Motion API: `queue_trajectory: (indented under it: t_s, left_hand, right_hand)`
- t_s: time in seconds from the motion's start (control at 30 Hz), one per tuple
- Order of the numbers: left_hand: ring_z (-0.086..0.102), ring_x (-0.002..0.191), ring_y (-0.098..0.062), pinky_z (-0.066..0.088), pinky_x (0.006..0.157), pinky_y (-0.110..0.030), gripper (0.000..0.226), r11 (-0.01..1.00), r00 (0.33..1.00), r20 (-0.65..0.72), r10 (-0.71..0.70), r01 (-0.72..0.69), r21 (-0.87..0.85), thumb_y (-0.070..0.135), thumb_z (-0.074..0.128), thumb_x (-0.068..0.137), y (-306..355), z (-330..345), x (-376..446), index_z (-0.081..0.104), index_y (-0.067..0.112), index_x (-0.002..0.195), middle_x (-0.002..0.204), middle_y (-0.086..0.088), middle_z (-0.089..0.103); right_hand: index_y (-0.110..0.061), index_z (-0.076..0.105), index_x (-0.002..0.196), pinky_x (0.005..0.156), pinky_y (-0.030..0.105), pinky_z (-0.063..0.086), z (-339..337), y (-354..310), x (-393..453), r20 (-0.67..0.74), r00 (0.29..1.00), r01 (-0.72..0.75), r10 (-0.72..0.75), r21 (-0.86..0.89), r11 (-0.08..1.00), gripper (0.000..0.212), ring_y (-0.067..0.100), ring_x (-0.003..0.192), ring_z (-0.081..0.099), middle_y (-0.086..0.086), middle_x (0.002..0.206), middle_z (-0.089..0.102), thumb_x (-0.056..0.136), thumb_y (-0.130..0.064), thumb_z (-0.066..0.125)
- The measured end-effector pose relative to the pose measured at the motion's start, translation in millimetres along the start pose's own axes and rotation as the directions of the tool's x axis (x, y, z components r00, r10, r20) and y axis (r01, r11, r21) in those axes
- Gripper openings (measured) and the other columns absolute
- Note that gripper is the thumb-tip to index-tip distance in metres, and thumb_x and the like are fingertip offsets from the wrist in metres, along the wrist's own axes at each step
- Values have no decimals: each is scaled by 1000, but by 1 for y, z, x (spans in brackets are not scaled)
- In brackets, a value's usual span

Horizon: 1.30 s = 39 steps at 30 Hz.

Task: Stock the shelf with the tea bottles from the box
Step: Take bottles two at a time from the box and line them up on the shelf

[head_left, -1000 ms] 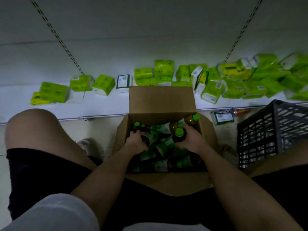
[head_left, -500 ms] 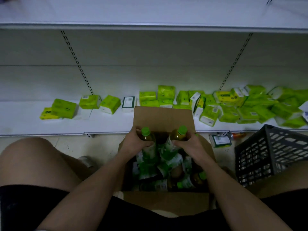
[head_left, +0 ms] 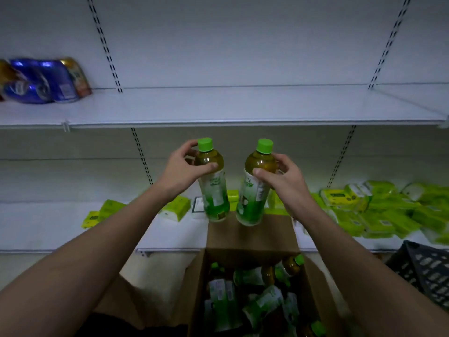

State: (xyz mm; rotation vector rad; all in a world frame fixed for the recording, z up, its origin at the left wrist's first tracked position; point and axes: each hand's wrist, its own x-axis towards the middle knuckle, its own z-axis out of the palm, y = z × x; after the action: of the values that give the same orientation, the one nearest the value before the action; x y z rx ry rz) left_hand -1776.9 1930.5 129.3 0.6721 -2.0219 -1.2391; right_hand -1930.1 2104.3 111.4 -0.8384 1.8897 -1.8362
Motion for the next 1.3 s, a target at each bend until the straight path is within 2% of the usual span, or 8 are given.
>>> queue_trajectory:
  t_s: [0.13,0.27,0.53,0.67,0.83,1.07,1.2,1.3]
  left_hand:
    - [61,78,-9,49,69,-20,48,994,994,-24,104,-105,-15,20,82,71,45,-31,21,64,26,115,95,5,60]
    - [62,81,-10,52,64,-20,46,984,983,-50,176,-177,-17,21,78,76,95,-65,44,63,29,118,99,4,58]
    - [63,95,-20,58,77,-33,41,977,971,-114,212,-215,-14,24,79,76,139,-118,94,62,36,111,101,-1,58]
    - [65,89,-17,55,74,-29,55,979,972,-146,182,-193,-61,20,77,77,143,-137,116,57,28,127,95,3,60]
    - [63,96,-16,53,88,-35,66,983,971,-164,175,-181,-20,21,78,77,139,-151,145,51,25,136,99,8,58]
    - [60,113,-25,52,94,-42,56,981,986,-140,94,-116,-157,18,68,85,111,-155,174,51,30,136,121,-6,61]
    - [55,118,-23,47,101,-45,55,985,990,-91,105,-116,-128,25,61,89,107,-143,174,45,28,141,130,-2,56]
    - [51,119,-23,45,95,-39,53,984,983,-147,105,-124,-125,28,56,92,109,-136,166,40,28,143,133,-1,52]
  right_hand:
    - [-20,62,110,94,38,55,9,-54,15,-31,993,115,-113,72,991,40,14,95,68,5,108,70,74,-14,79]
    - [-25,63,111,90,46,56,19,-107,30,18,981,191,-194,113,975,49,16,93,72,1,100,75,66,-35,79]
    - [-23,56,122,88,43,57,63,-177,75,22,953,296,-301,123,947,52,15,94,71,2,105,72,75,-30,77]
    - [-24,53,123,87,38,56,84,-189,101,7,950,310,-313,131,942,50,13,94,69,3,108,69,79,-28,75]
    - [-27,51,118,77,27,52,106,-191,133,2,948,314,-317,136,940,42,10,92,66,1,108,67,82,-28,73]
    - [-25,42,134,79,24,48,115,-172,161,173,946,239,-275,204,949,46,2,101,59,-12,113,63,92,-30,58]
    - [-28,35,142,74,23,45,112,-171,162,258,932,218,-255,166,962,49,0,99,57,-20,110,59,96,-34,49]
    - [-30,35,142,91,34,49,110,-169,158,254,940,205,-227,110,973,49,8,111,57,-13,120,59,96,-37,48]
